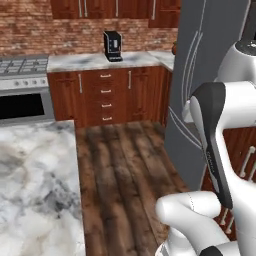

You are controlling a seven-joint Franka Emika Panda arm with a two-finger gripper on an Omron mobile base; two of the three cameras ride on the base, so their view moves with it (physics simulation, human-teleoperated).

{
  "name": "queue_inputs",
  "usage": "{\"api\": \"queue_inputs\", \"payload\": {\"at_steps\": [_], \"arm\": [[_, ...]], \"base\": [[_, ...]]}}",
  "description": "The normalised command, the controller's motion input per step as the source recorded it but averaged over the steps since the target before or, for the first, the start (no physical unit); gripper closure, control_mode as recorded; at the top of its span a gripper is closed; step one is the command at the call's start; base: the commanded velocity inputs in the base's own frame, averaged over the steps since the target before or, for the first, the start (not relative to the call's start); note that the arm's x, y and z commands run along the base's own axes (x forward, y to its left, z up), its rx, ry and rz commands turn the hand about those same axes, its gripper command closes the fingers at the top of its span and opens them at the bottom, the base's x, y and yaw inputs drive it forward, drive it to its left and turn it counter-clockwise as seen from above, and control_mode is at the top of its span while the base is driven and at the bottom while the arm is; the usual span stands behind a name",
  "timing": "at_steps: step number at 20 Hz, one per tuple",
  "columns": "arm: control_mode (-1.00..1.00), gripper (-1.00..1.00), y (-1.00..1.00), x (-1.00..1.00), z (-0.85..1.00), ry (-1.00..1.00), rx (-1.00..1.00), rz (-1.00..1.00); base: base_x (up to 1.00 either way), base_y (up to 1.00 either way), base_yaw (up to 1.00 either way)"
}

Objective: Pick up the bowls from the cabinet and place each bowl in front of a stool on the dining counter.

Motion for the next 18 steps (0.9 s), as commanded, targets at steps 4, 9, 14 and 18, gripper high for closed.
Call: {"api": "queue_inputs", "payload": {"at_steps": [4,9,14,18], "arm": [[1.0,-1.0,0.0,0.0,0.0,0.0,0.0,0.0],[1.0,-1.0,0.0,0.0,0.0,0.0,0.0,0.0],[1.0,-1.0,0.0,0.0,0.0,0.0,0.0,0.0],[1.0,-1.0,0.0,0.0,0.0,0.0,0.0,0.0]], "base": [[1.0,0.17,0.0],[1.0,0.07,0.0],[1.0,0.19,0.0],[1.0,0.12,0.0]]}}
